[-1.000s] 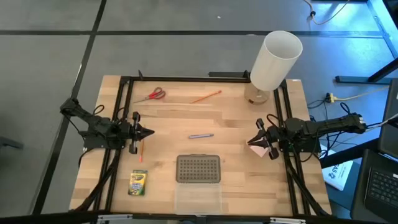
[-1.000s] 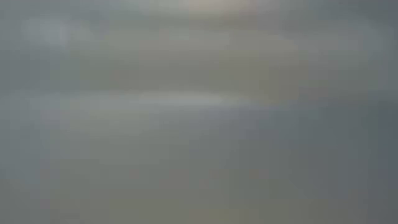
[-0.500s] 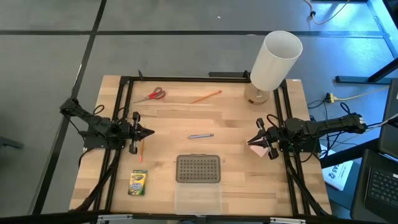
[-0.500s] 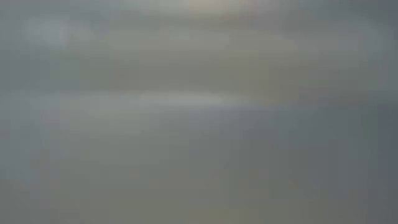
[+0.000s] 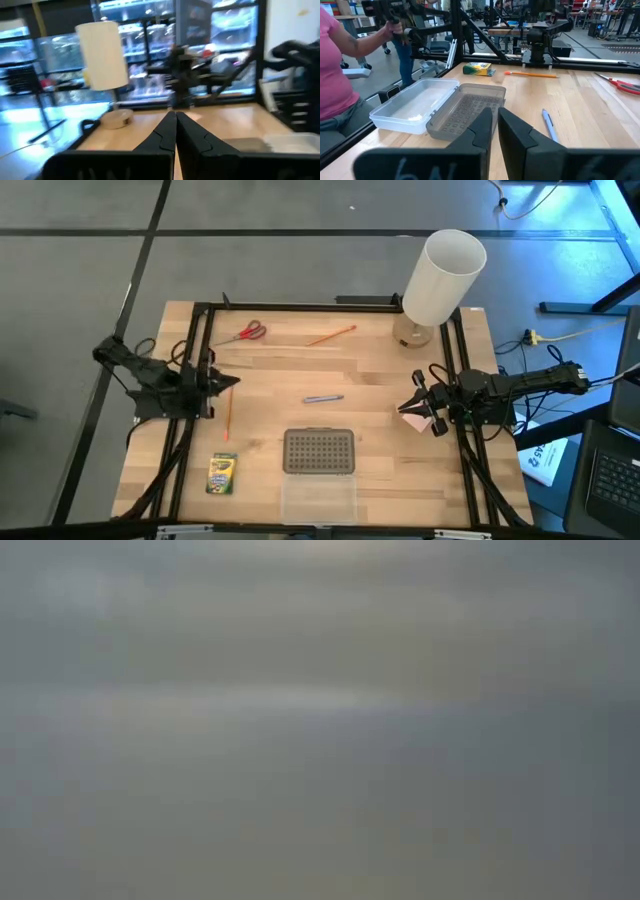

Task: Pack school essentials
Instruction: Put the red scissors into the black supply box

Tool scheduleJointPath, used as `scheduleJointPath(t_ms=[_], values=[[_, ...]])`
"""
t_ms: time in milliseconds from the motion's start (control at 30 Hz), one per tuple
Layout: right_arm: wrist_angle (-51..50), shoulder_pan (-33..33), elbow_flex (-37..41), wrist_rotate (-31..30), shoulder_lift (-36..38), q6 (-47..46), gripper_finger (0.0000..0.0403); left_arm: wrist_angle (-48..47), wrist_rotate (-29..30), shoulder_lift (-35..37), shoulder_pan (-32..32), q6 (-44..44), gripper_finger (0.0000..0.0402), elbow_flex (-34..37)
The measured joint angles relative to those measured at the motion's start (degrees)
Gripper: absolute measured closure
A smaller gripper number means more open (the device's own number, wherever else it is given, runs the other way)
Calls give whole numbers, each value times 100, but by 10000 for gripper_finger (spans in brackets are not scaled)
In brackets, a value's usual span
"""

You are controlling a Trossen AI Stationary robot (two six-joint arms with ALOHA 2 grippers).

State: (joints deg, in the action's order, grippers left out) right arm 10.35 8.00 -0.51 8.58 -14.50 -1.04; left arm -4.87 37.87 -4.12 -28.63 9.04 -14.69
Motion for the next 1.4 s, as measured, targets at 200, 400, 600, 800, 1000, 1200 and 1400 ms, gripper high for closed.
scheduleJointPath(t_ms=[200,400,600,800,1000,1200,1400], values=[[0,1,0,0,0,-2,368,-1294,1052,-912,198,-773,401,-1280],[0,-1,0,-4,2,-259,368,-2765,1071,-2071,731,-1491,401,-2637],[0,-1,0,-4,0,-296,368,-4629,683,-3289,1723,-2434,401,-3924],[0,-1,0,-4,0,-299,368,-5869,-422,-4253,3174,-3127,401,-4775],[0,-1,0,-4,1,-308,368,-6126,-2063,-4756,4513,-3107,401,-4938],[2,1,0,-2,2,-321,368,-6114,-2854,-5094,5171,-2802,401,-4938],[1,1,0,-2,2,-334,368,-5852,-2384,-5337,5261,-2505,401,-4938]])
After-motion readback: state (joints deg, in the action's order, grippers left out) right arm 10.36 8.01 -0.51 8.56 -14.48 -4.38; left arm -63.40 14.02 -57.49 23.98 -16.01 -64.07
